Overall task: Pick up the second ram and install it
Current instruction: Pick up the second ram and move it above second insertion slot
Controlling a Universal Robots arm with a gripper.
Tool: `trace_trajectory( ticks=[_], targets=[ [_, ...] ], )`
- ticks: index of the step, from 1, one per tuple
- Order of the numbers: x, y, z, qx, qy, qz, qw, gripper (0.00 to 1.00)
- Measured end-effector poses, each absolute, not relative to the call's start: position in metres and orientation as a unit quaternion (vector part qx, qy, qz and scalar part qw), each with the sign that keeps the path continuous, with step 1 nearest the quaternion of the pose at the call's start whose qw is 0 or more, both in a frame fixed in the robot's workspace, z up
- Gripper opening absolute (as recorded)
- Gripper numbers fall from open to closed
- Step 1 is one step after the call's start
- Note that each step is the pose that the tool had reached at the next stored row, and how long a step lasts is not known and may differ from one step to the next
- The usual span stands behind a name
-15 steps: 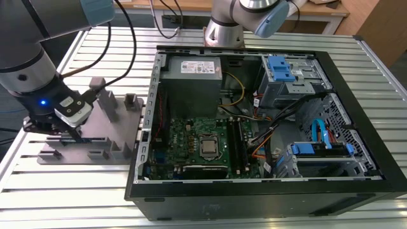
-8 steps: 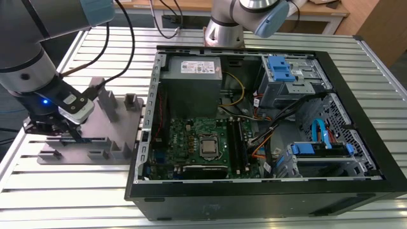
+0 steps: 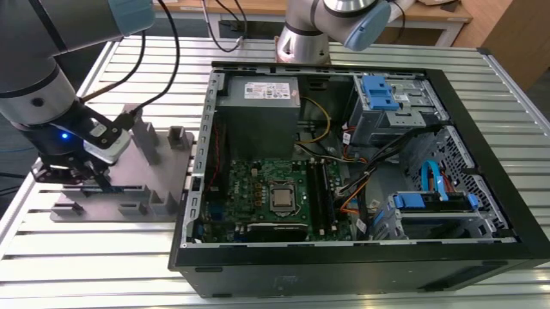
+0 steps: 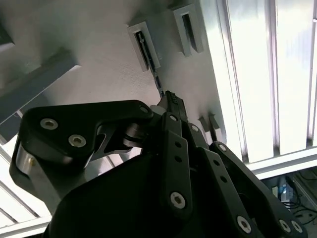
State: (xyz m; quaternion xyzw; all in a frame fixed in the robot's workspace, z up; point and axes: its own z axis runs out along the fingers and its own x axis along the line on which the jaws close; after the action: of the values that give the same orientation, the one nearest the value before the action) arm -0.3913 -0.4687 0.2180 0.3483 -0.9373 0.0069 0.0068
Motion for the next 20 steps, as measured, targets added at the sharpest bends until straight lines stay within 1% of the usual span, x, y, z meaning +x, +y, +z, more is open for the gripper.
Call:
trace_trajectory(
  ticks=[20],
  targets=[
    [-0.3913,-0.4687,0.2180,0.459,-0.888,0.008,0.006,0.11]
  ],
)
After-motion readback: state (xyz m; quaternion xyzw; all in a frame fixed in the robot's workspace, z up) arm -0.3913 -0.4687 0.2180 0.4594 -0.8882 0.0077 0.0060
